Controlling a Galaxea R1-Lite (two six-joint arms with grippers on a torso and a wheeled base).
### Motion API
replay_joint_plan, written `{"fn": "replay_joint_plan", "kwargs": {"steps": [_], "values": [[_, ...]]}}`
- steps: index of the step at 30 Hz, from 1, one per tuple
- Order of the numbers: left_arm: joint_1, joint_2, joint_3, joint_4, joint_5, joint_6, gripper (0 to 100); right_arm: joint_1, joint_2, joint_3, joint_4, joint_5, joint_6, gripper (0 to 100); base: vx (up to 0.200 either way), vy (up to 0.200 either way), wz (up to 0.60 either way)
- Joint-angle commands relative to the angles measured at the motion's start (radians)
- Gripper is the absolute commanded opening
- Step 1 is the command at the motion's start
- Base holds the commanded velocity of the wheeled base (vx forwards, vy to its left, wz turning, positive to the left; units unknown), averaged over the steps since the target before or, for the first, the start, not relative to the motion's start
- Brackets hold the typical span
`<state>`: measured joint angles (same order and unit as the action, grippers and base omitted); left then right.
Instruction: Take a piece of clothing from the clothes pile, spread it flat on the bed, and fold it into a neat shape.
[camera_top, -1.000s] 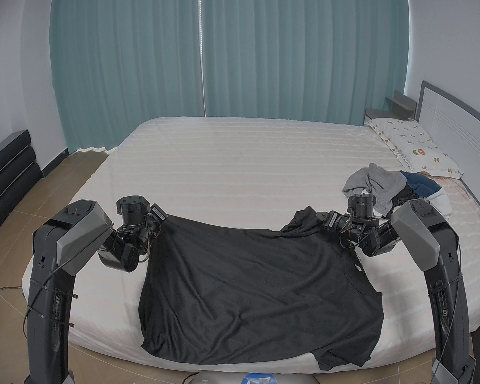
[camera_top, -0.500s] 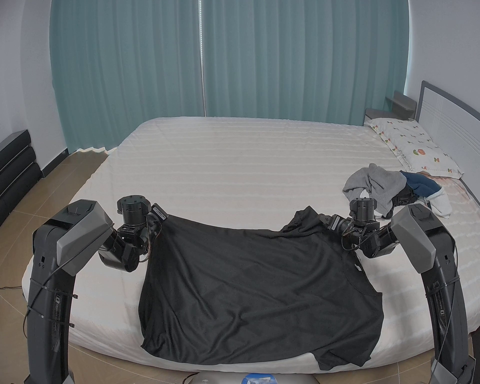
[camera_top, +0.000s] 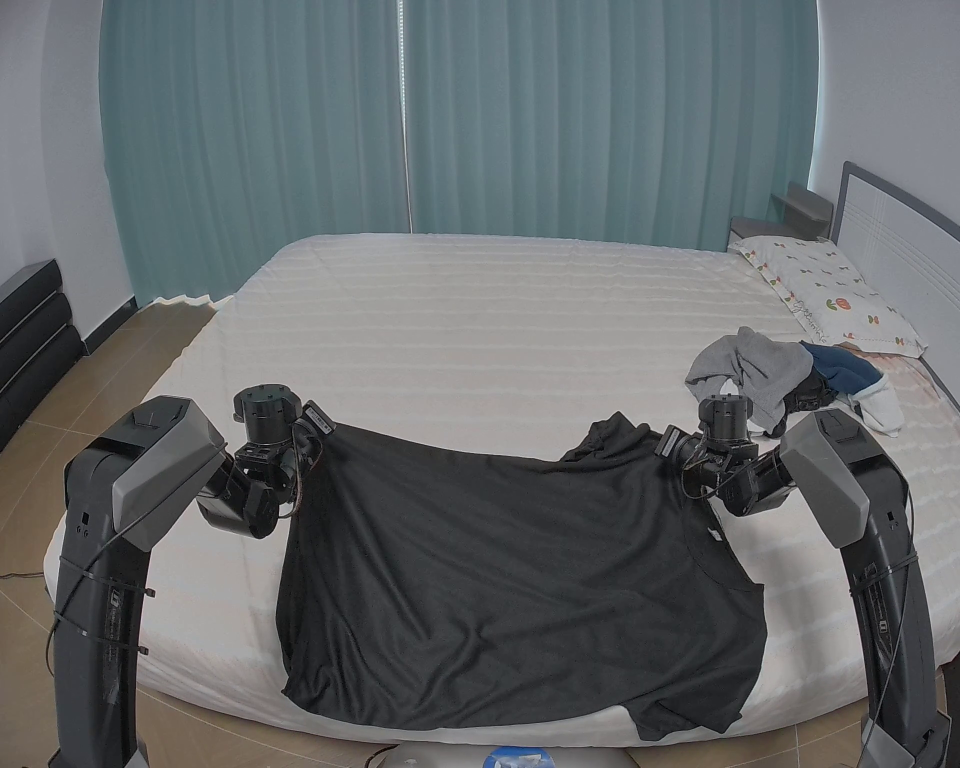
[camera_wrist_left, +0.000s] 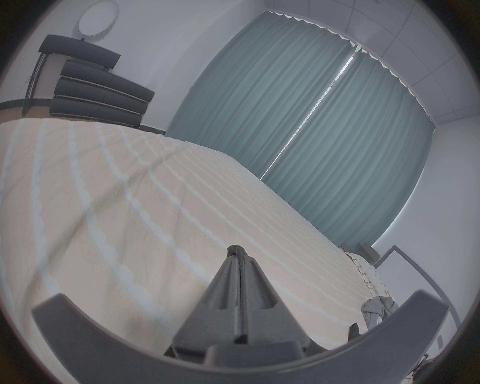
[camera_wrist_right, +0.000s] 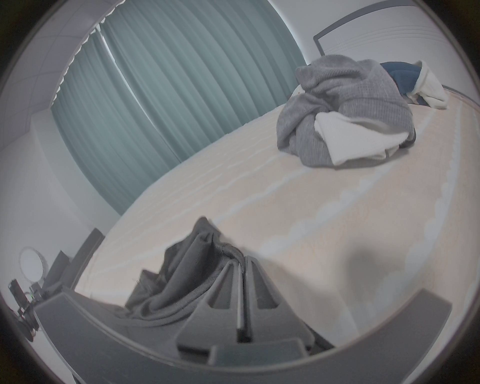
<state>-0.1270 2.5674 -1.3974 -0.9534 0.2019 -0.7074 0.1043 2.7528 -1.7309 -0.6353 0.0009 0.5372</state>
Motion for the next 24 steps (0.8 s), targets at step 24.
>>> {"fn": "replay_joint_plan", "kwargs": {"steps": [24], "values": [[0.0,0.2,-0.344,0.124,0.077,0.019,0,-0.047,0.044,-0.161,-0.121,-0.07,0.044,0,0.0,0.0,0.0]]}}
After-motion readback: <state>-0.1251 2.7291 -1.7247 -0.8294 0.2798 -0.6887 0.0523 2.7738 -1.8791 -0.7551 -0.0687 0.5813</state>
